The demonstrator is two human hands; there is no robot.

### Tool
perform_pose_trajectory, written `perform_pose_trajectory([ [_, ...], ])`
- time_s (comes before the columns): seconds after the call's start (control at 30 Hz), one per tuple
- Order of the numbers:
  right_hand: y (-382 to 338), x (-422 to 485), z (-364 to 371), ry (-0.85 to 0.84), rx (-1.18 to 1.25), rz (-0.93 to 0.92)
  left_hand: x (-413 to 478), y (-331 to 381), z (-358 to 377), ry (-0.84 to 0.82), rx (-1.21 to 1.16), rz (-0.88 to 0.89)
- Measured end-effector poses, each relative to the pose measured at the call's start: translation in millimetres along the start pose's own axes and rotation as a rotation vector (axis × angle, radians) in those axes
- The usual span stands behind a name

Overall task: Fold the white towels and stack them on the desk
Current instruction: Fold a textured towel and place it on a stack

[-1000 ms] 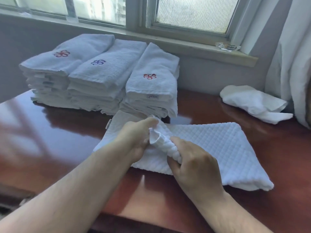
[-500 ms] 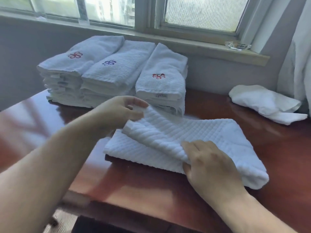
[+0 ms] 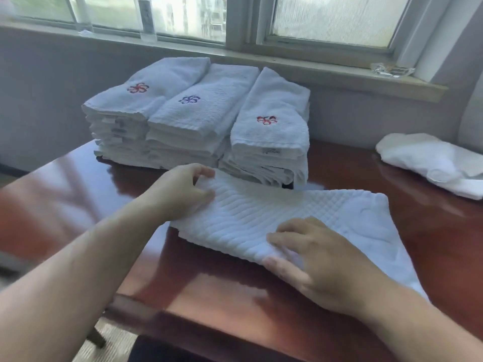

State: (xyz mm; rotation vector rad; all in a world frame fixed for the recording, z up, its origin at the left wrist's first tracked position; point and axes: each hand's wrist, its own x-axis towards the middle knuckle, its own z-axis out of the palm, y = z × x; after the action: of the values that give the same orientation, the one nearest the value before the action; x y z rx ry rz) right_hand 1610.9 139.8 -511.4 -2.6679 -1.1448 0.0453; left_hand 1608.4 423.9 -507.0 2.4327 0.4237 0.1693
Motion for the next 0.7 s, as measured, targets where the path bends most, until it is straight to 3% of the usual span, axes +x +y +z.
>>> perform_pose_trajectory([
  [0.07, 18, -2, -11, 0.11, 0.137, 0.09, -5, 7, 8, 0.166, 0.263, 0.075],
  [0.13, 38, 0, -17, 0.249, -0.03, 0.219, -16, 22, 20, 0.261, 0.227, 0.267],
  [0.23, 67, -1, -13, 0.105, -0.197, 0.546, -25, 42, 46, 0.027, 0.159, 0.505],
  [0.33, 86, -7, 3, -0.03, -0.038, 0.682, -22, 45, 77, -0.184, 0.375, 0.523],
  [0.43, 91, -7, 5, 0.123, 0.018, 0.656, -17, 39, 90, -0.179, 0.473, 0.502],
  [0.53, 94, -11, 0, 0.289, 0.205, 0.77, -16, 37, 90, -0.175, 0.471, 0.5],
  [0.7, 101, -24, -16, 0.289, 0.403, 1.001, -21, 39, 89, -0.185, 0.485, 0.495],
])
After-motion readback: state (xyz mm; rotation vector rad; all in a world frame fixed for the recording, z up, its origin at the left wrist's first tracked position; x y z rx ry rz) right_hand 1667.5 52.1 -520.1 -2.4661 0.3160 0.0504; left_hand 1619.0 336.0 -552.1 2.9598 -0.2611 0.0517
